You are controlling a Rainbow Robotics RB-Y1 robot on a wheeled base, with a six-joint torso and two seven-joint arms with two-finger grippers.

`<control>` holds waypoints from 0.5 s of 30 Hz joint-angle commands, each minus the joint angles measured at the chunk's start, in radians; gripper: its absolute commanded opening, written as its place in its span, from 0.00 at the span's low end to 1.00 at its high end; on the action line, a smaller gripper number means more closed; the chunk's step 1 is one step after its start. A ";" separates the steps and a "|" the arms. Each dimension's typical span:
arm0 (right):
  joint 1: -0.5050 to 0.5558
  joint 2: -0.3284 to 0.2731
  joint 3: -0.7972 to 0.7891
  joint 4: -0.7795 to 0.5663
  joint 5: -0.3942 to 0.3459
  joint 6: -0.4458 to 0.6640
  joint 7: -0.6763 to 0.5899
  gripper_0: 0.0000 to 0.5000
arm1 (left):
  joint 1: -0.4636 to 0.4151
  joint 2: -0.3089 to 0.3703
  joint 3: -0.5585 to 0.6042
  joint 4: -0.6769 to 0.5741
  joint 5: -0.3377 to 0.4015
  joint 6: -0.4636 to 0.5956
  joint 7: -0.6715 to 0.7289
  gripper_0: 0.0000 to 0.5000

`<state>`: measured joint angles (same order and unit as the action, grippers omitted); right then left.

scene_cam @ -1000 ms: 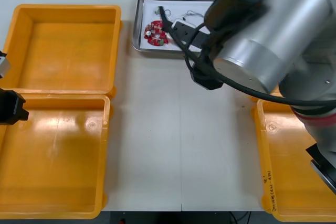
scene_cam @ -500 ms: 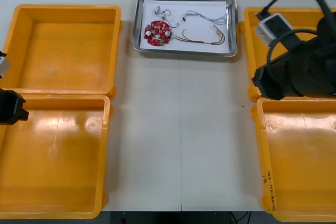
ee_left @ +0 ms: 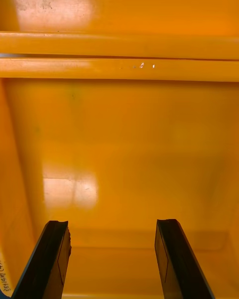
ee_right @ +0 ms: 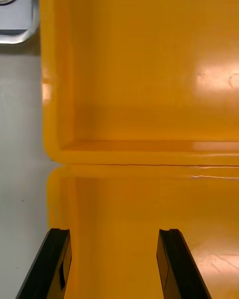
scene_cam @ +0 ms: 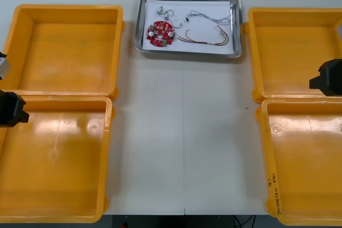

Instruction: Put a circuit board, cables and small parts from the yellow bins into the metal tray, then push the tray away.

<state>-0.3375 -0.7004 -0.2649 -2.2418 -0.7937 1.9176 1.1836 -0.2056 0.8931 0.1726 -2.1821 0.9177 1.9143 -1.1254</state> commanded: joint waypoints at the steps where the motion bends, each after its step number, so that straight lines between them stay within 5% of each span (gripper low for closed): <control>1: 0.035 -0.060 -0.111 0.071 -0.025 0.002 0.113 1.00 | 0.011 0.032 0.028 -0.022 0.006 0.006 0.050 1.00; 15: 0.216 -0.123 -0.145 0.123 -0.032 0.002 0.136 1.00 | 0.011 0.032 0.028 -0.022 0.006 0.006 0.050 1.00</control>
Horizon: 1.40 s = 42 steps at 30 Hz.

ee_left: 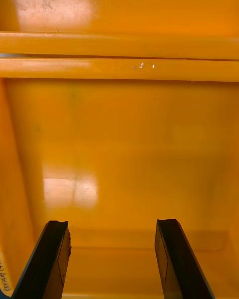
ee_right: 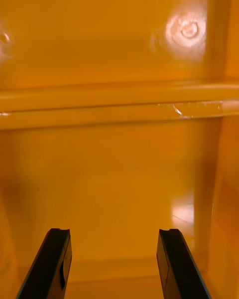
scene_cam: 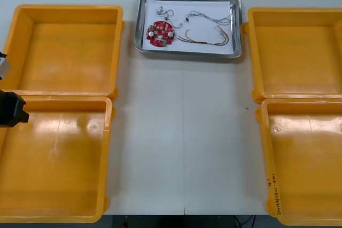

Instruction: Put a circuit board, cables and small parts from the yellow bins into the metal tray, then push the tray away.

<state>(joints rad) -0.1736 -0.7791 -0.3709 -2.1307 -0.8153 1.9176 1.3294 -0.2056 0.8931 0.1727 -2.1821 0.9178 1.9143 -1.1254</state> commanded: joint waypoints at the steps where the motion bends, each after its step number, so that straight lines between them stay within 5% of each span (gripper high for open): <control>1: 0.054 -0.045 -0.040 0.028 -0.013 0.002 -0.013 1.00 | 0.011 0.032 0.028 -0.022 0.006 0.006 0.050 1.00; 11: 0.054 -0.040 -0.092 0.115 -0.105 -0.040 -0.027 1.00 | 0.011 0.032 0.028 -0.022 0.006 0.006 0.050 1.00; 42: 0.049 -0.040 -0.071 0.071 -0.099 -0.071 -0.041 1.00 | 0.011 0.032 0.028 -0.022 0.006 0.006 0.050 1.00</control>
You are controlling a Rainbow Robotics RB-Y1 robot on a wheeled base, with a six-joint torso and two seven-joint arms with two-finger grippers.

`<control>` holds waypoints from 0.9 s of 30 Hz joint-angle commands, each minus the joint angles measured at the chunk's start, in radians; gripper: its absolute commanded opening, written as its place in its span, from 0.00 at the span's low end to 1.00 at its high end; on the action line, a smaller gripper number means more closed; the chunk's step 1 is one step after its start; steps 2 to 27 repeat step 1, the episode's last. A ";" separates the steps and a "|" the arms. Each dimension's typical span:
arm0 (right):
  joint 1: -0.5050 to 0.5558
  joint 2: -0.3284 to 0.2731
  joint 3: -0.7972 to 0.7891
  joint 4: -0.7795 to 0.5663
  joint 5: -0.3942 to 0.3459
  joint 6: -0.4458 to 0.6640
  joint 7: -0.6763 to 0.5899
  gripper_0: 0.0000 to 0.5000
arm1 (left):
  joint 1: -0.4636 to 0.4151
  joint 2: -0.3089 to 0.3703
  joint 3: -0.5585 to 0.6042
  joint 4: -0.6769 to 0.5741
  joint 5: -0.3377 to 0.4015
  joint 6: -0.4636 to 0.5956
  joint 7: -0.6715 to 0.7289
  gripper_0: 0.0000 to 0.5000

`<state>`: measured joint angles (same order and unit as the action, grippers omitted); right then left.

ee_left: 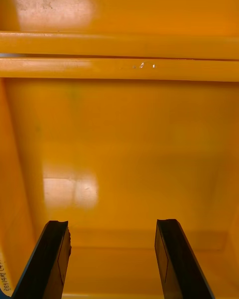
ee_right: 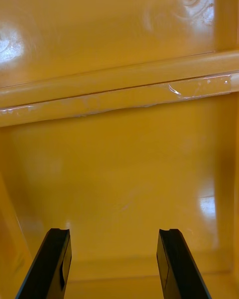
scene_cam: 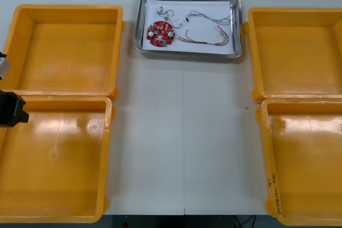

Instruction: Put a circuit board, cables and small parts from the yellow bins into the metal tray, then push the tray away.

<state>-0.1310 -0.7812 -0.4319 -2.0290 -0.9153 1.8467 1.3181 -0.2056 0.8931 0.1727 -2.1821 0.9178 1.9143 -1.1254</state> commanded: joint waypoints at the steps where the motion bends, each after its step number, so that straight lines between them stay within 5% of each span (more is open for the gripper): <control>1: 0.007 -0.038 -0.010 -0.031 0.001 0.000 -0.030 1.00 | 0.011 0.032 0.028 -0.022 0.006 0.006 0.050 1.00; 27: 0.007 -0.038 -0.010 -0.031 0.001 0.000 -0.030 1.00 | 0.011 0.032 0.028 -0.022 0.006 0.006 0.050 1.00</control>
